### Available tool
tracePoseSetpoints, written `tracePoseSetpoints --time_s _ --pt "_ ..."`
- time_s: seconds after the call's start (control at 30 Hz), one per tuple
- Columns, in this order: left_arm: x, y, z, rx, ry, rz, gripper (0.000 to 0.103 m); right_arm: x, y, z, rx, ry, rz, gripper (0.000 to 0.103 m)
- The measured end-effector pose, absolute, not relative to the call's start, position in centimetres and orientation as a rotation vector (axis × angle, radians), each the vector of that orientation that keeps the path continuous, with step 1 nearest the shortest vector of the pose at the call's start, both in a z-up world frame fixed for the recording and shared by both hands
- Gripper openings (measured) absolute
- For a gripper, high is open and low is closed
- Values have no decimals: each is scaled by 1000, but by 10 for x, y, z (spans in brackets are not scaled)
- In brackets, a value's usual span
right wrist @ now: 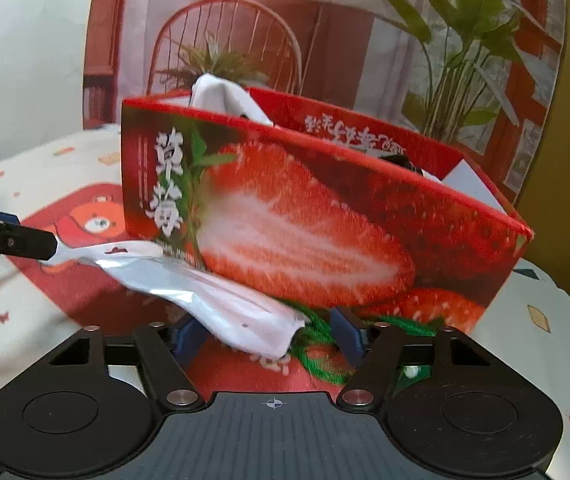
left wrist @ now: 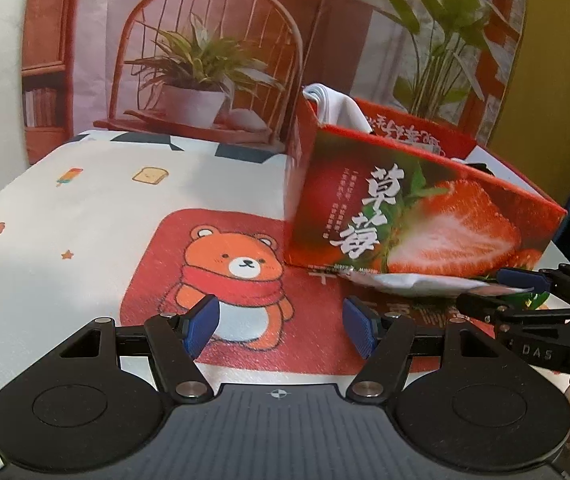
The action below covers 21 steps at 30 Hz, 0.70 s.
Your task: Organize soft objects
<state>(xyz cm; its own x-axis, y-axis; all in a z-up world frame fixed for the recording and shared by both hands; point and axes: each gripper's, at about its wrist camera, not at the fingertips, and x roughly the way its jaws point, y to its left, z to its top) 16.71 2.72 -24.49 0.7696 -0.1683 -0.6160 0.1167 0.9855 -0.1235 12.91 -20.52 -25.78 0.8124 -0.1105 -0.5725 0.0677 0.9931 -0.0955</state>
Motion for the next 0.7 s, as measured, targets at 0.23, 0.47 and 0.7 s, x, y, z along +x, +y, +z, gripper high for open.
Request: tracePoseSetpoints --time_s 0.23,0.47,0.7 --pt "171 25 -243 -64 667 -167 70 138 -217 -253 -27 578 -79 50" --pt "187 14 -233 -25 634 -268 70 143 -225 -254 3 569 -74 34" --pt "203 -1 -230 13 603 -419 70 141 -229 -256 36 568 -74 33"
